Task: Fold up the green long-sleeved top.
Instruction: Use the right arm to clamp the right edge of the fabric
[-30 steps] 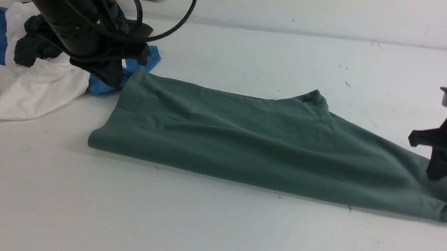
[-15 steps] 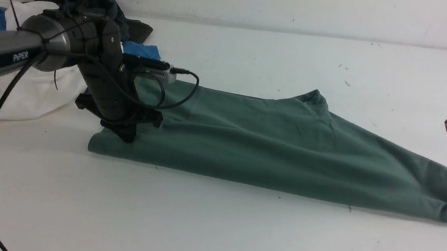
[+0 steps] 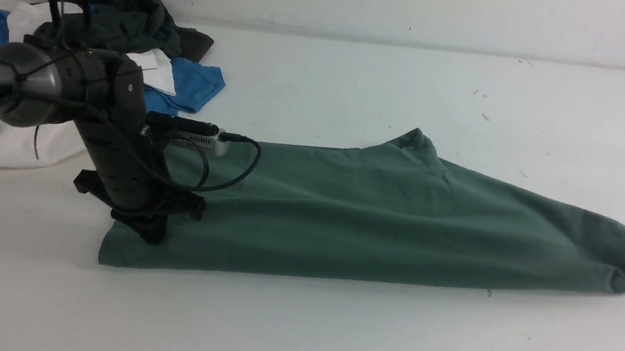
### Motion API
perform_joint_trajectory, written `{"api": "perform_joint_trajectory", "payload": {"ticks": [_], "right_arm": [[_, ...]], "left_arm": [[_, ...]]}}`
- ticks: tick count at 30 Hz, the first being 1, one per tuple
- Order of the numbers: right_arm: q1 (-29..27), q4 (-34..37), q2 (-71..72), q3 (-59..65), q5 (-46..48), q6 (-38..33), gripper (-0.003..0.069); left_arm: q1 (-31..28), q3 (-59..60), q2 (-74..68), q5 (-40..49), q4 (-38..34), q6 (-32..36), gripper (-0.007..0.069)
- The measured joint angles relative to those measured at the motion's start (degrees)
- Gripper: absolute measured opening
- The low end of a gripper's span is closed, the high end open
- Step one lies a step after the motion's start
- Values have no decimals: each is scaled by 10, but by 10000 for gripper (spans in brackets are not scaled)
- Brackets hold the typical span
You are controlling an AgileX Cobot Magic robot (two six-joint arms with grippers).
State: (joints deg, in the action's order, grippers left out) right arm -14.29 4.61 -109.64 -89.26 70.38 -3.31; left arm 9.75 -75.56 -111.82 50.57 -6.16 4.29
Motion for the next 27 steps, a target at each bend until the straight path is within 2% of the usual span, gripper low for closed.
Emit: {"api": "perform_joint_trajectory", "payload": {"ticks": [2, 3, 4, 5, 6, 11, 13, 16, 19, 21, 23, 25, 26, 27], "right_arm": [[0, 8, 0, 0, 0, -5, 107], [0, 17, 0, 0, 0, -9, 146], [0, 30, 0, 0, 0, -12, 223], [0, 31, 0, 0, 0, -12, 233], [0, 38, 0, 0, -4, -12, 321], [0, 41, -48, -27, -6, 14, 583], [1, 47, -81, -45, -4, 17, 645], [7, 46, -130, -72, -4, 16, 682], [19, 41, -168, -97, -4, 14, 687], [27, 29, -181, -107, -3, 7, 659], [36, 20, -184, -112, -3, -6, 576], [44, 15, -185, -114, -4, -21, 449], [48, 14, -186, -115, -4, -23, 358], [49, 14, -186, -115, -4, -23, 318]], "left_arm": [[0, 6, 14, -6, 2, 0, -4], [0, 7, 24, -13, 3, 0, -4], [0, 4, 40, -19, 3, 0, -4], [0, 4, 42, -19, 3, 0, -4], [0, 1, 55, -15, 2, 0, -4], [0, 0, 96, 38, -16, 0, -4], [0, 0, 116, 53, -22, 0, -4], [1, 0, 153, 73, -27, 1, -4], [1, 0, 188, 83, -27, 1, -4], [1, 0, 213, 84, -26, 1, -4], [1, 0, 233, 86, -26, 1, -4], [1, 0, 247, 91, -26, 1, -4], [1, 0, 254, 94, -26, 1, -4], [1, 0, 257, 95, -26, 1, -4]]}}
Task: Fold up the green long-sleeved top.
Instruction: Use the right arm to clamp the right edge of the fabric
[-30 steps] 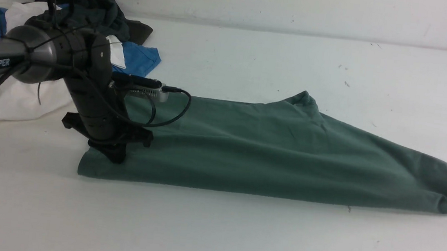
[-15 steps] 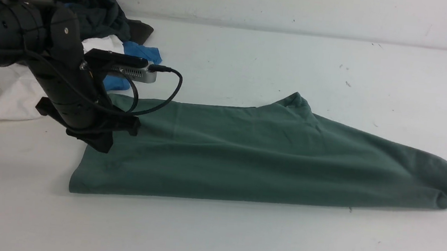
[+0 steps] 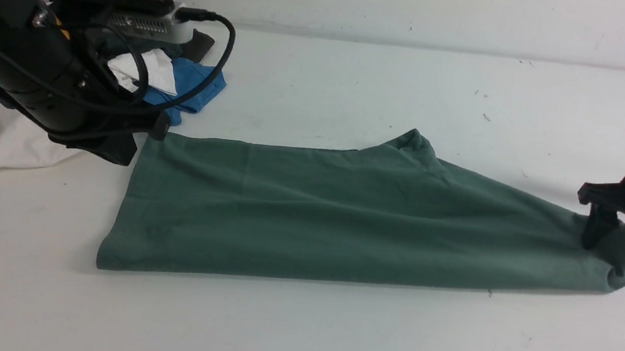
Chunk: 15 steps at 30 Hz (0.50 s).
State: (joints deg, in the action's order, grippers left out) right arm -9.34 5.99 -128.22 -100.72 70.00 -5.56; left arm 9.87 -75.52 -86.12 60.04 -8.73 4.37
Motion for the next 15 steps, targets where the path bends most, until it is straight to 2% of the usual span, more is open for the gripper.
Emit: {"api": "perform_joint_trajectory", "payload": {"ticks": [1, 2, 3, 7, 10, 15], "right_arm": [[4, 1, -1, 0, 0, -1, 175], [4, 1, -1, 0, 0, -1, 158], [4, -4, -1, -1, 0, -1, 85], [-5, -46, 6, -5, 1, 24, 75], [-16, -105, 42, -14, 2, 59, 74], [1, -98, 116, -48, 6, 67, 74]], "left_arm": [[0, 0, 8, 2, 0, 0, -4], [0, 0, 10, 3, 0, 0, -4], [0, 0, 15, 8, 0, 2, -4], [0, 0, 27, 33, 1, 10, -4], [0, 0, 48, 50, 1, 11, -4], [0, 0, 87, 60, 0, 11, -4]]}}
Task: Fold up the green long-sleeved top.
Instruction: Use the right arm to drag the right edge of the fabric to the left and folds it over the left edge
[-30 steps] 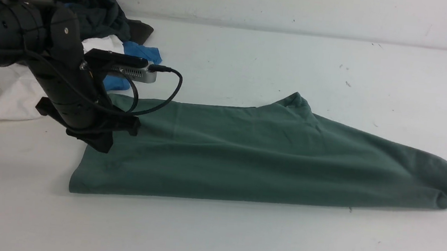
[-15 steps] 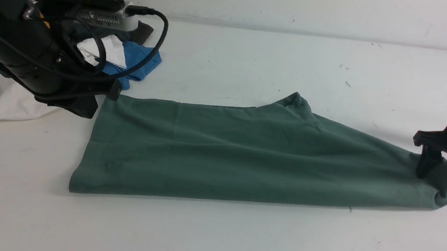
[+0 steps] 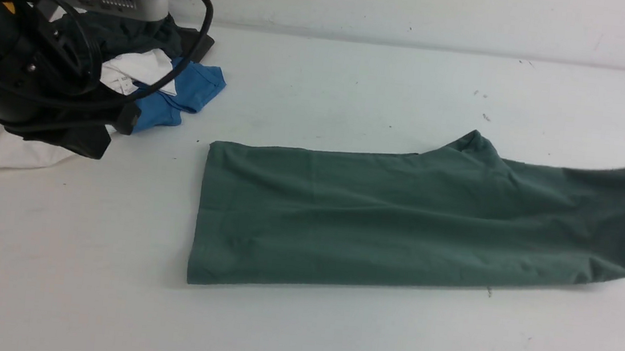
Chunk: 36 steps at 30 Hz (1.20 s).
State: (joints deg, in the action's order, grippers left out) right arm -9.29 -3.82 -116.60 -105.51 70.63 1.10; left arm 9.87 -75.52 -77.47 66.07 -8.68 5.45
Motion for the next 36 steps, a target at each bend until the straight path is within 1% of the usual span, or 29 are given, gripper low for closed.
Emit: {"api": "perform_joint_trajectory", "payload": {"ticks": [5, 6, 7, 11, 12, 13, 14, 15, 16, 17, 19, 20, 21, 22, 27, 33, 36], "right_arm": [[49, 47, 42, -30, 6, 13, 74], [86, 68, 53, -44, 8, 25, 74], [91, 74, 55, -46, 8, 26, 74], [216, 134, 61, -80, 11, 67, 74], [238, 143, 58, -83, 12, 76, 74], [265, 149, 55, -86, 12, 86, 74], [270, 149, 55, -87, 12, 89, 74], [307, 152, 47, -89, 13, 107, 74], [316, 152, 44, -89, 13, 110, 74], [353, 154, 33, -91, 13, 131, 74], [376, 157, 23, -91, 13, 142, 74], [406, 162, 7, -91, 12, 154, 74], [406, 162, 7, -91, 12, 156, 74], [429, 168, -10, -91, 2, 165, 74], [466, 184, -33, -91, -43, 180, 74], [476, 222, -34, -91, -87, 181, 74], [476, 226, -39, -91, -101, 182, 74]], "left_arm": [[0, 0, 26, 2, 1, 2, -4], [0, 0, 34, 4, 1, 3, -4], [0, 0, 35, 4, 1, 3, -4], [0, 0, 50, 17, 0, 3, -4], [0, 0, 53, 21, 0, 3, -4], [0, 0, 54, 25, -1, 3, -4], [0, 0, 54, 25, -1, 3, -4], [0, 0, 57, 32, -3, 3, -4], [0, 0, 57, 32, -3, 3, -4], [0, 0, 60, 32, -8, 3, -4], [0, 0, 62, 32, -10, 4, -4], [0, 0, 65, 32, -15, 3, -4], [0, 0, 65, 32, -16, 3, -4], [0, 0, 68, 32, -18, 6, -4], [0, 0, 78, 33, -22, 13, -4], [0, 0, 82, 42, -24, 14, -4], [0, 1, 82, 46, -24, 14, -4]]}}
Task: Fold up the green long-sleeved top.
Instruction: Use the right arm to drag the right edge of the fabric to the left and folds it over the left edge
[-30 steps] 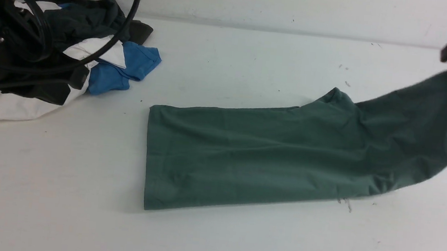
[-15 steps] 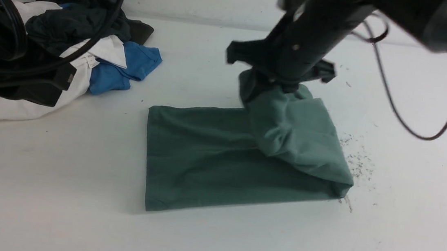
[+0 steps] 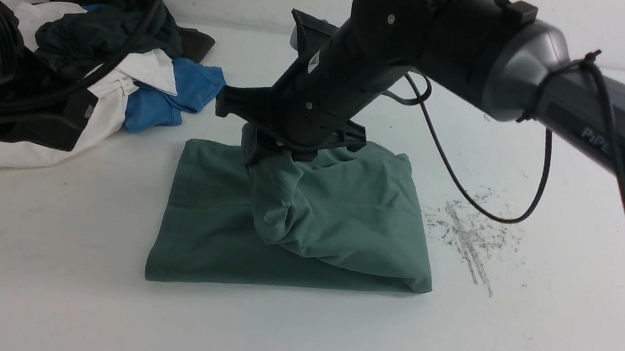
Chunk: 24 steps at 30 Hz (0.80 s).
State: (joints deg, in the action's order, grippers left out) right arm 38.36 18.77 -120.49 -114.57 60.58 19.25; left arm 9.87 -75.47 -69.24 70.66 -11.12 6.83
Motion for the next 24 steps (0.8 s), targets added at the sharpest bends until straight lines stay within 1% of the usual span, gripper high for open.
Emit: {"api": "perform_joint_trajectory", "payload": {"ticks": [5, 7, 9, 11, 12, 13, 14, 16, 18, 21, 24], "right_arm": [[0, 8, -17, 0, -20, 1, 85], [0, 29, -34, 0, -46, 1, 142], [0, 40, -40, 0, -57, 1, 176], [0, 82, -53, 0, -83, 0, 276], [0, 90, -53, 0, -86, -1, 286], [1, 116, -58, 0, -96, -5, 355], [1, 128, -59, 0, -100, -9, 395], [3, 143, -59, 0, -100, -21, 469], [3, 149, -58, 0, -97, -33, 511], [-3, 150, -58, 0, -81, -48, 536], [-29, 141, -56, -1, -24, -90, 538]], "left_arm": [[0, 0, 0, 0, 0, 0, -4], [0, 0, 0, 0, 0, 0, -4], [0, 0, 0, 0, 0, 0, -4], [0, 0, 0, 0, 0, 0, -4], [0, 0, 0, 0, -1, 0, -4], [0, 0, 0, 0, -1, 0, -4], [0, 0, 0, 0, -1, 0, -4], [0, 0, 0, 0, -1, 0, -4], [0, 0, 0, 0, 0, 0, -4], [0, 0, 0, 0, 1, 0, -4], [0, 0, 0, 1, 5, 0, -4]]}}
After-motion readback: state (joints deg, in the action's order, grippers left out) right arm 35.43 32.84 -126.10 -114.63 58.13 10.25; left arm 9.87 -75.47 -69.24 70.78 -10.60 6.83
